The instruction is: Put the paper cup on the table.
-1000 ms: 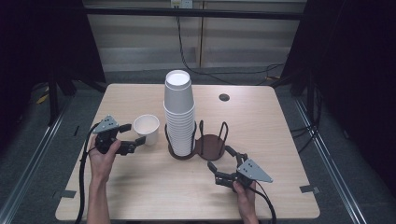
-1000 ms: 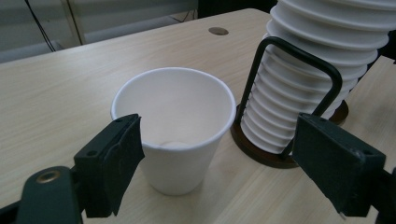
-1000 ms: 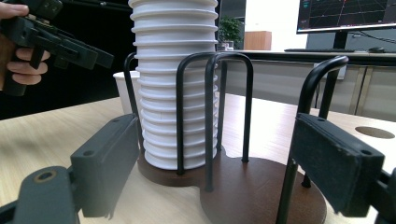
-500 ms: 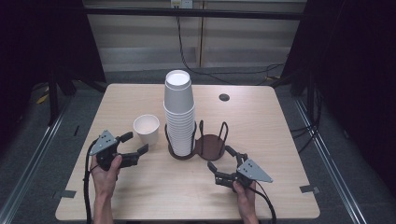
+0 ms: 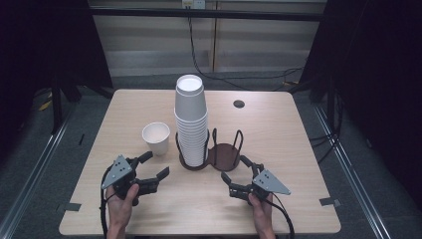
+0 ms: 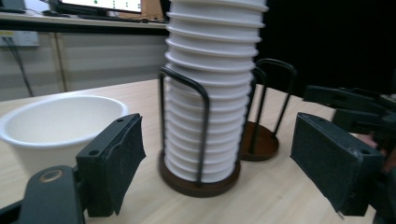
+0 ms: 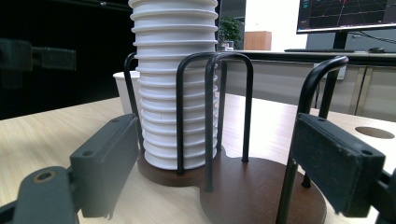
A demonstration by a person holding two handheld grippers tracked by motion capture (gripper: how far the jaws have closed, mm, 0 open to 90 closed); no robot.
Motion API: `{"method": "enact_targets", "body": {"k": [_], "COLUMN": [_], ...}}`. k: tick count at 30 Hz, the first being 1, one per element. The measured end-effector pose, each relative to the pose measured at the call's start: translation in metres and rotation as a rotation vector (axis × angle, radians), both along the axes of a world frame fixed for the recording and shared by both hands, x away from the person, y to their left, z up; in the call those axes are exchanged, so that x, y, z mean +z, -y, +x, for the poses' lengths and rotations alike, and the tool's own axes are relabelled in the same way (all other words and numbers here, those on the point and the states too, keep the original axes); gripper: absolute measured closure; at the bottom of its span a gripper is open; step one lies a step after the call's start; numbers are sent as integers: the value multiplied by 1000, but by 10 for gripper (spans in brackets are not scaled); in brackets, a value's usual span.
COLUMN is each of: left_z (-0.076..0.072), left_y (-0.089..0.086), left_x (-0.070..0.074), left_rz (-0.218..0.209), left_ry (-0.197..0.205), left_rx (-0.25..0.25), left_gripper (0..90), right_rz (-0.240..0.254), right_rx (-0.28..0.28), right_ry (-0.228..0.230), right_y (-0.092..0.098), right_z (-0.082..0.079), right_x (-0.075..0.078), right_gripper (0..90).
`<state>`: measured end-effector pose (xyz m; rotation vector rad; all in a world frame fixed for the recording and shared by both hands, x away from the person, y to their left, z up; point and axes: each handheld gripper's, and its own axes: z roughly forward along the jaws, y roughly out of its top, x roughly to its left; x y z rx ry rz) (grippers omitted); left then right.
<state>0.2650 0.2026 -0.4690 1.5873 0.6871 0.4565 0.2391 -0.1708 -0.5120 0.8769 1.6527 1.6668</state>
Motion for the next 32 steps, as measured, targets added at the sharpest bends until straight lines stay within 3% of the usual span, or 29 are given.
{"method": "enact_targets", "body": {"k": [1,2,3,4,7,9,10,12,14,15,18,23,26,28,32], "left_z": [-1,-2,-4,-5,-9,-12,-13,-16,-18,-18,-20,-27,-34,-34,-31], "left_y": [3,3,5,6,11,16,17,23,28,31,37,40,42,41,45], "left_x": [-4,-6,-10,-13,-17,-19,-20,-25,-30,-33,-38,-40,-41,-41,-41], "left_rz": [-30,-27,-39,-52,-31,-88,-92,-83,-70,-81,-55,-49,-33,-45,-31], "left_ry": [-18,-26,-21,-13,-4,-6,-2,18,9,6,7,84,159,157,145], "left_rx": [-5,-8,19,12,17,26,31,58,63,54,46,71,63,40,68], "left_gripper": [161,158,157,157,157,157,157,156,156,156,156,156,156,157,156], "right_rz": [0,0,0,0,1,0,1,1,0,0,1,0,0,0,-7], "right_rx": [0,0,0,0,2,0,0,2,0,0,0,-1,-2,-4,-17], "right_ry": [0,0,0,0,-3,0,-1,-2,0,0,0,0,1,0,-7], "right_y": [0,0,0,0,0,0,0,0,0,0,0,0,0,0,0], "right_z": [0,0,0,0,0,0,0,0,0,0,0,0,0,0,-1], "right_x": [0,0,0,0,0,0,0,0,0,0,0,0,0,0,0], "right_gripper": [144,144,143,144,144,144,144,144,144,144,143,143,142,142,142]}}
